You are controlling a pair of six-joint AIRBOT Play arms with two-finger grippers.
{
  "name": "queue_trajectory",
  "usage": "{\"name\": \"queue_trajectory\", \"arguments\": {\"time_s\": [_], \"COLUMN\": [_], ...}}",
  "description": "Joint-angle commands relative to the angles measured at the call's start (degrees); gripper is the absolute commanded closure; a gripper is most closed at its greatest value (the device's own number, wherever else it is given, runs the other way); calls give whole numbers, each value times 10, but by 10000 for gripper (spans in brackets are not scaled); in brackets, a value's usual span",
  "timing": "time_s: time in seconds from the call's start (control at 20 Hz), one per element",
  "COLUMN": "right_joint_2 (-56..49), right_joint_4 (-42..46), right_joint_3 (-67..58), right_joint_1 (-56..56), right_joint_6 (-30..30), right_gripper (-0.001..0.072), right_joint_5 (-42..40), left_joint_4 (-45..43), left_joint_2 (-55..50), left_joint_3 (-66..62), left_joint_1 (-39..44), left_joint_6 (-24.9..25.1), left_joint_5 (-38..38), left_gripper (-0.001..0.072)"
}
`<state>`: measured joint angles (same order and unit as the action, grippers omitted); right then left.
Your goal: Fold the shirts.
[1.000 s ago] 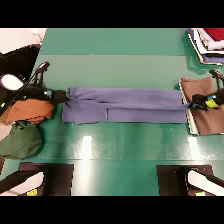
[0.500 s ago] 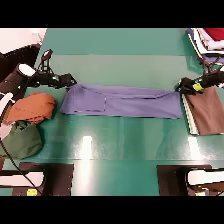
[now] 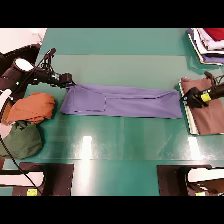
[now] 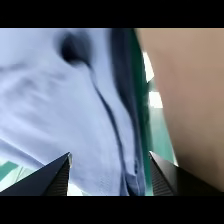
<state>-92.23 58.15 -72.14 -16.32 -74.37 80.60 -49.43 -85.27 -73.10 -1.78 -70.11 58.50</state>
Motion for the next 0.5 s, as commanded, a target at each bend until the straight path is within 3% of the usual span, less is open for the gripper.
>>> {"name": "queue_trajectory", "arguments": {"time_s": [0.0, 0.1, 0.15, 0.25, 0.4, 0.45], "right_joint_2": [-1, -1, -4, -9, -7, -5], "right_joint_4": [-17, -37, -41, -46, -45, -46], "right_joint_3": [57, 70, 70, 67, 50, 36], "right_joint_1": [-5, 7, 17, 36, 53, 54], "right_joint_6": [16, 25, 25, 30, 41, 41], "right_gripper": [155, 162, 234, 296, 683, 696], "right_joint_5": [-35, -54, -57, -64, -72, -62], "left_joint_4": [19, 21, 21, 20, 19, 19], "left_joint_2": [0, 0, -1, -1, -3, -5], "left_joint_3": [-2, -2, -2, -2, -2, -3], "left_joint_1": [0, 0, 2, 18, 75, 98], "left_joint_6": [-2, -17, -20, -21, -51, -57], "left_joint_5": [18, 21, 21, 19, -12, -35], "left_gripper": [674, 674, 675, 683, 683, 683]}}
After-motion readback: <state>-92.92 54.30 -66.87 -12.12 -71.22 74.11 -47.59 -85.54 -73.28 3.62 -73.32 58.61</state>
